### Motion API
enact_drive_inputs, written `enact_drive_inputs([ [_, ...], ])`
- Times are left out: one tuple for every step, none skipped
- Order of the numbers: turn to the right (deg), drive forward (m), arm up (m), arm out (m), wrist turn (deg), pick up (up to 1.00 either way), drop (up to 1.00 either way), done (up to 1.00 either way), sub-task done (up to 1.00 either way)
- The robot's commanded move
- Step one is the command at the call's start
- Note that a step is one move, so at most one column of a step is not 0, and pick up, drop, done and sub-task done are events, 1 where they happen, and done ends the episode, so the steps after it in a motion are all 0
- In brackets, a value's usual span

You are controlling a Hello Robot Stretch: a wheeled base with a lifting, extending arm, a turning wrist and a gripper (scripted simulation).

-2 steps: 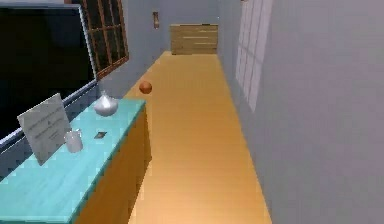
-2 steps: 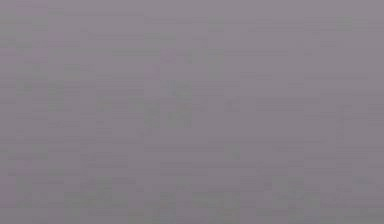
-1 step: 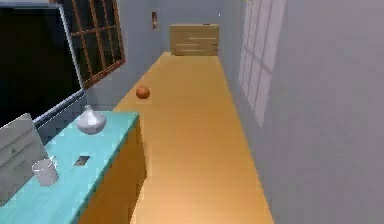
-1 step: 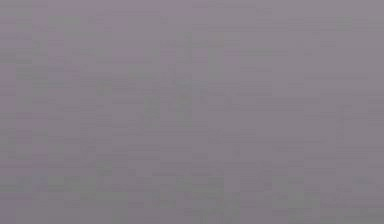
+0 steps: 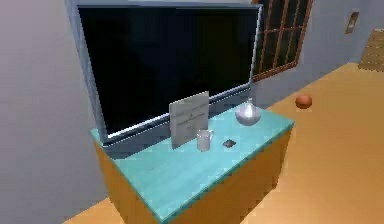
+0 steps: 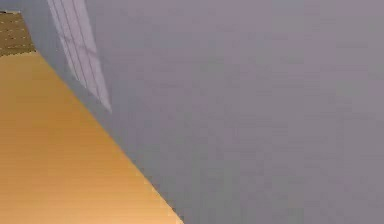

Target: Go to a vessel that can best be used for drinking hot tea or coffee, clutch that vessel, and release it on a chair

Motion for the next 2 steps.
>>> enact_drive_inputs([
  [-45.0, 0.00, 0.00, 0.00, 0.0, 0.00, 0.00, 0.00, 0.00],
  [-36.0, 0.00, 0.00, 0.00, 0.0, 0.00, 0.00, 0.00, 0.00],
])
